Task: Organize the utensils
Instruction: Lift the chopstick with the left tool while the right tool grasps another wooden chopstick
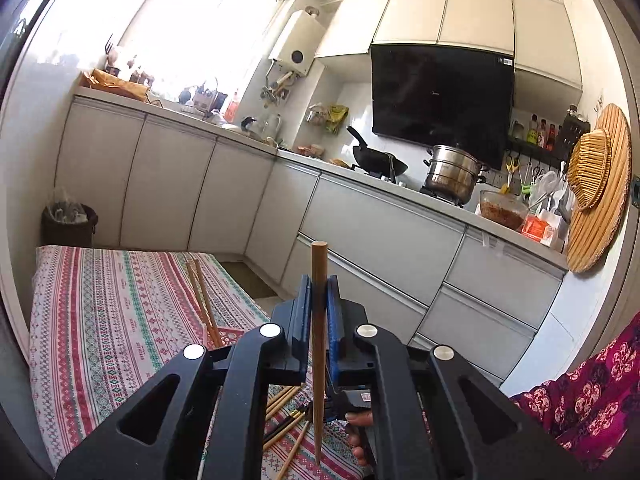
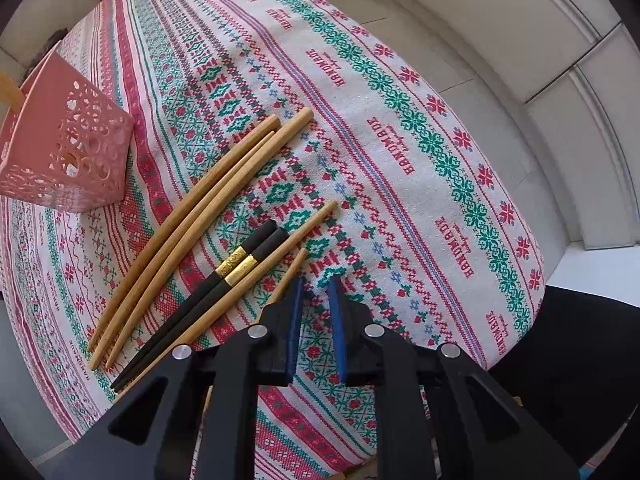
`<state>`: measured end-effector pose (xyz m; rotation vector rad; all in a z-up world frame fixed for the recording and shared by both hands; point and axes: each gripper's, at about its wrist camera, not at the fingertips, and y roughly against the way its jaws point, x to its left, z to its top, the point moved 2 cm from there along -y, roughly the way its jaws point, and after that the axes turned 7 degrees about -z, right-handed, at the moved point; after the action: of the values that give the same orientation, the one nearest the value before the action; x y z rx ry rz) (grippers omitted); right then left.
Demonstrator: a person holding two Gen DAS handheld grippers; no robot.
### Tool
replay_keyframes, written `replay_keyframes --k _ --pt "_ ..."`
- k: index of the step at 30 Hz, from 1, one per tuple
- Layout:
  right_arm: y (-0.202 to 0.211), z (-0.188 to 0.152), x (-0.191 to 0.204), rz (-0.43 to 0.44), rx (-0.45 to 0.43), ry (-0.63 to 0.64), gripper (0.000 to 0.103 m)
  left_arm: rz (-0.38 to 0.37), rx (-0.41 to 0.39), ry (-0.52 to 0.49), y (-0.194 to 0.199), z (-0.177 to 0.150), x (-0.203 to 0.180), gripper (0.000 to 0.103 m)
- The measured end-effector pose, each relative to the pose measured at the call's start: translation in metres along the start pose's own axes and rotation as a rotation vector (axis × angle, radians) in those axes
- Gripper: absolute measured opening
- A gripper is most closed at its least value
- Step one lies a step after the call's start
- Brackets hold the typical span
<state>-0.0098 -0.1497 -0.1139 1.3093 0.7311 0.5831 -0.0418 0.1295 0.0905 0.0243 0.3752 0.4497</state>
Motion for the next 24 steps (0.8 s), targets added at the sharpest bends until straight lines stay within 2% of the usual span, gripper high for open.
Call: replay_keyframes --k 4,6,9,11,15,18,21,22,24 --pt "0.005 0.000 0.014 -0.009 -0.019 0.002 0.001 0.026 -0.016 0.008 0.003 0.002 0.000 0.007" --pt "0.004 0.002 0.013 0.037 -0.013 -0.010 0.001 0.031 -0.020 0.014 0.005 0.002 0.004 0.007" --pt "0.000 0.010 -0.007 0.155 0.015 -0.052 0.000 0.042 -0.026 0.030 0.007 0.002 0.008 0.007" --pt "0.002 0.010 -0.019 0.226 -0.001 -0.073 0.000 0.050 -0.026 0.040 0.008 0.002 0.009 0.007" --pt "0.010 0.005 -0.037 0.283 0.004 -0.074 0.000 0.057 -0.018 0.047 0.004 0.000 0.009 0.007" --pt "0.015 0.002 -0.044 0.302 0.001 -0.071 0.001 0.051 -0.017 0.047 0.003 0.001 0.007 0.007" --pt "0.018 0.000 -0.041 0.330 0.060 -0.052 0.002 0.049 -0.016 0.045 0.002 0.000 0.006 0.007" --pt "0.012 0.013 -0.034 0.324 0.067 -0.040 0.002 0.050 -0.016 0.046 0.002 0.000 0.006 0.007" --pt "0.011 0.011 -0.027 0.295 0.063 -0.031 0.002 0.051 -0.020 0.048 0.004 0.001 0.007 0.007"
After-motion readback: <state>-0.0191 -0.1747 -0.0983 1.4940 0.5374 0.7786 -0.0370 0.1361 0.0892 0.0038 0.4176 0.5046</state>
